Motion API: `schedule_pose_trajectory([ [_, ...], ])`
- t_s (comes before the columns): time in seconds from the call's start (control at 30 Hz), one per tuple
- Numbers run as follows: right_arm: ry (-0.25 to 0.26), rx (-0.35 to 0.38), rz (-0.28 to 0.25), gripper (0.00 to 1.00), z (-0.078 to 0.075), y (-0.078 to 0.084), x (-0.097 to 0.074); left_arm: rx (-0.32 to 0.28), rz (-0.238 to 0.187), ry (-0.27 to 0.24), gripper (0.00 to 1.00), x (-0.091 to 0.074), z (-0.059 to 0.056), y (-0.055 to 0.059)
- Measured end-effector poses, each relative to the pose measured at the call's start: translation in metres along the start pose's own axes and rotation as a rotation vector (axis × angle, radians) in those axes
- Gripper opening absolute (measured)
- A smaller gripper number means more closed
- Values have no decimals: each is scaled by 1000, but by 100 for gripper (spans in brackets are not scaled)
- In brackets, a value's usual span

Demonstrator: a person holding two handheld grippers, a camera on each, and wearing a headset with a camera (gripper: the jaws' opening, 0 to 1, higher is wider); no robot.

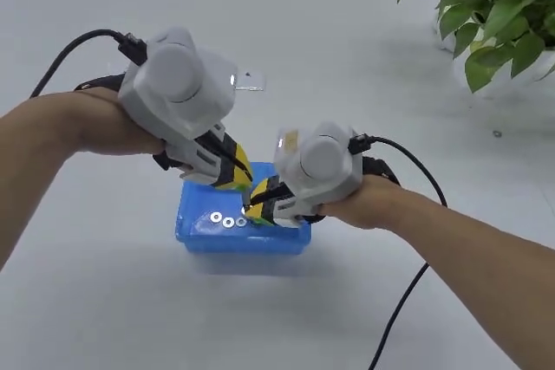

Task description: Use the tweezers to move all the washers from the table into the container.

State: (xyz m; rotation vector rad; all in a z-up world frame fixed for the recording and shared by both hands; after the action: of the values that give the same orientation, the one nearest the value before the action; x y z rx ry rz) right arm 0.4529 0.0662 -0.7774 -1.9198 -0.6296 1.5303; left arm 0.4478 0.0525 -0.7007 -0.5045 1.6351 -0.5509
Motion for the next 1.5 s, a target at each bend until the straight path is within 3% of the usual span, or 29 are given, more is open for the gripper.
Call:
schedule_pose_trajectory([
  [0.37, 0, -6, 0, 10, 2, 1, 3, -2, 5, 1, 5, 0, -1, 4],
  [0.7, 2, -16, -12, 12, 4, -3, -3, -1, -3, 4, 5, -4, -5, 0],
  [0.9, 22, -23, -38, 14, 2, -10, -10, 6, -1, 0, 5, -10, -10, -4],
  [1.5, 15, -59, -123, 15, 6, -33, -19, 16, -11, -9, 5, -21, -16, -12],
])
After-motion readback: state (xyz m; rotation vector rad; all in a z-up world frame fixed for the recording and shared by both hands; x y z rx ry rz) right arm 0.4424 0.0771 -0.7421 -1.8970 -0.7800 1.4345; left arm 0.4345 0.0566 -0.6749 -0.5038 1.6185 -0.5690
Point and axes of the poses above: the centre of the closed fingertips' face, and the gripper's own axes: x roughly forward along the fingers, z roughly to its left, y roughly out of its underside, the point moved 1 cm from there along -x, roughly backward along the fingers, and after that the axes turned 10 degrees about y, right-handed, at the moved point
